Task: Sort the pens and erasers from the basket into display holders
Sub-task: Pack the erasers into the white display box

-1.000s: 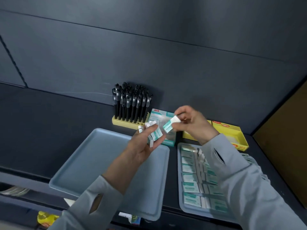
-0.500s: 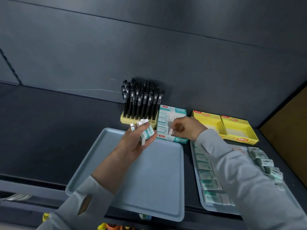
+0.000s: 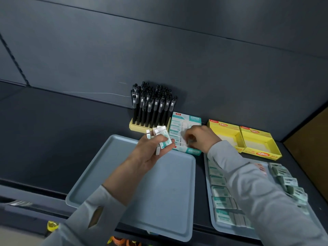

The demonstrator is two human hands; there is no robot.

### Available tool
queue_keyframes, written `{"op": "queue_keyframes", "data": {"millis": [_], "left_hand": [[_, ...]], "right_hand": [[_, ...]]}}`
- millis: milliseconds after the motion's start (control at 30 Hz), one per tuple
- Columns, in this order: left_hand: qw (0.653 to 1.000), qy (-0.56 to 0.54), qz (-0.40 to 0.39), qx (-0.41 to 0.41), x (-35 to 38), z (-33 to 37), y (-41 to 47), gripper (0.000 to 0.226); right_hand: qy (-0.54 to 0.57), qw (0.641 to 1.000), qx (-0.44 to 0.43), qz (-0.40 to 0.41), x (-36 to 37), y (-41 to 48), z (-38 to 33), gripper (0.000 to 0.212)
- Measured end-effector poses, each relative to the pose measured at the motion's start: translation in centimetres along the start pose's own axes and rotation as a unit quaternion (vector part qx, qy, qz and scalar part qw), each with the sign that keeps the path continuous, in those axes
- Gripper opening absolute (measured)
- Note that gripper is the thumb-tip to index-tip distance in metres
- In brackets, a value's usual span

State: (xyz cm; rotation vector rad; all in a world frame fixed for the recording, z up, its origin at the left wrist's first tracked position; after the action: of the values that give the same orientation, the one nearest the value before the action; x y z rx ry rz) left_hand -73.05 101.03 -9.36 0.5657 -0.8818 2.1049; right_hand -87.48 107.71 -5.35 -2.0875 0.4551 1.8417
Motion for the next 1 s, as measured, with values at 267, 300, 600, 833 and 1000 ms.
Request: {"op": "queue_keyframes", "data": {"millis": [267,300,600,833,1000], "left_hand": [[0.998,0.052,-0.01,0.028,1.2,-0.2,0.6,0.029],[0.996,0.072,-0.021,0.038,1.6,-0.1,0.7,0.033],[0.986,0.137,-0.076,0.053,3.6,0.0,0.9,0.042],[0.998,0.047,0.006,0.046,0.9,0.9,1.3,0.034],[0.998,0.04,0.018,0.04,0.7,0.9,1.4,0.035]], "right_hand": [[0.398,0.916,0.022,0.05,-2.0,-0.5,-0.4,0.013],[0.445,0.895,0.02,0.02,-1.8,-0.5,-1.2,0.014],[0.493,0.869,0.045,-0.019,-0.6,-0.6,-1.2,0.011],[0.251,0.966,0.064,-0.02,-2.1,-0.6,4.2,0.009],[0.203,0.972,0.062,-0.096,-0.4,-0.7,2.8,0.007]]}}
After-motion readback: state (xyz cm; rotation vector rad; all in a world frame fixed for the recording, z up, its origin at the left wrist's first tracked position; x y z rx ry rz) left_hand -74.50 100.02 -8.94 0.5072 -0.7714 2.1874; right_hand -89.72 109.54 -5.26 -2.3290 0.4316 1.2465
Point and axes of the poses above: each hand's wrist, its own y-axis towards the middle knuckle, its own x-axis out of the palm, z = x × y, the point moved 9 cm from there along y, towards the middle knuckle, and after that the axes turned 1 degree about -x, right-handed, at the moved point
